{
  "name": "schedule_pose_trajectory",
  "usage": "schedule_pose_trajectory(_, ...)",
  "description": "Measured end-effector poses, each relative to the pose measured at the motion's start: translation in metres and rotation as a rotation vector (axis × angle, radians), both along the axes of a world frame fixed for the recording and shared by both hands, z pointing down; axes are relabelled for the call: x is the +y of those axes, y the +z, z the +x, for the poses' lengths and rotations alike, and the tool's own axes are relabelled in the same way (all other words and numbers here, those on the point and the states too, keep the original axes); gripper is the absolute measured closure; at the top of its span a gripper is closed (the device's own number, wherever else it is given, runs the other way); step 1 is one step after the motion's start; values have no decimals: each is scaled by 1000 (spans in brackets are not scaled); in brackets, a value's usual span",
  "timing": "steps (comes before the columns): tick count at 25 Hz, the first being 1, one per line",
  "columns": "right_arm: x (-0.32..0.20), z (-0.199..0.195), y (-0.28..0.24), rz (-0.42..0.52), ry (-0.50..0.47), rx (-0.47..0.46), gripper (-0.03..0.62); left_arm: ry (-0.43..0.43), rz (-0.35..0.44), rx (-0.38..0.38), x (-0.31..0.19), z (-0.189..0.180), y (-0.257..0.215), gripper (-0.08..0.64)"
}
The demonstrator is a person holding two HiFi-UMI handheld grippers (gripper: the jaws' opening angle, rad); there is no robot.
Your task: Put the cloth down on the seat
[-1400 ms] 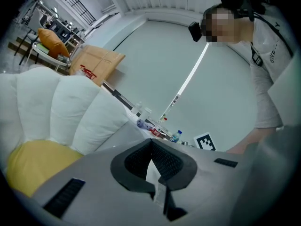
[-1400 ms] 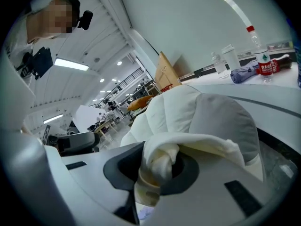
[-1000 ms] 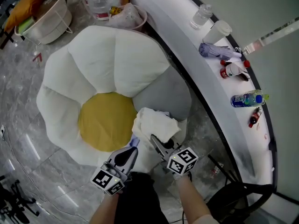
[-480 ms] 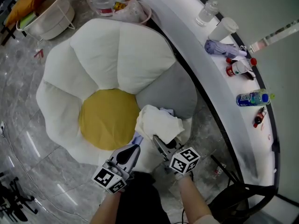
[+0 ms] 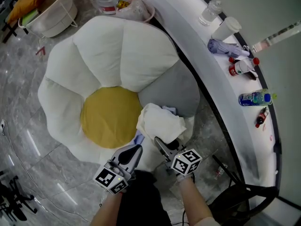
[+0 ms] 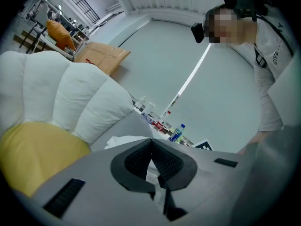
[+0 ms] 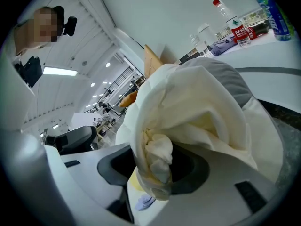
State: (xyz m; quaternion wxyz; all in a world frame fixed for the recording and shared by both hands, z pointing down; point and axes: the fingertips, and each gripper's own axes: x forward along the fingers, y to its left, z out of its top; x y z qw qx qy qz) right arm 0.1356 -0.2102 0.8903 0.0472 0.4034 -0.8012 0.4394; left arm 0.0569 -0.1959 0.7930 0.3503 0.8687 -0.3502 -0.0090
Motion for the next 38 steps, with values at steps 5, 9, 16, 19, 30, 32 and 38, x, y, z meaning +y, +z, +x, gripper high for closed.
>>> schedule_pose_trajectory(5,7,0,4,-8,-7,13,402,7,-3,7,7,0,2,547)
schedule_pose_trajectory(9,12,2,6,-16,-3,25,400,17,-12,6,13,2,4,546)
schedule_pose_trajectory(16,24,4,8,-20,17,43,392,38,-9,4,23,3,5,546)
schedule_pose_trajectory(19,28,8,7,-21,30,55,388,48,-8,-1,28,5,4,546)
schedule_pose_trajectory(30,32,13,-15,-20,87,59,388,47,-19,6,39,1,-15,546)
schedule_pose_trajectory(32,33,11,-17,-20,88,59,388,47,-20,4,42,-1,-17,547)
schedule_pose_trajectory(38,33,8,-21,-14,82,56,388,41,-9,-2,39,-5,-22,546)
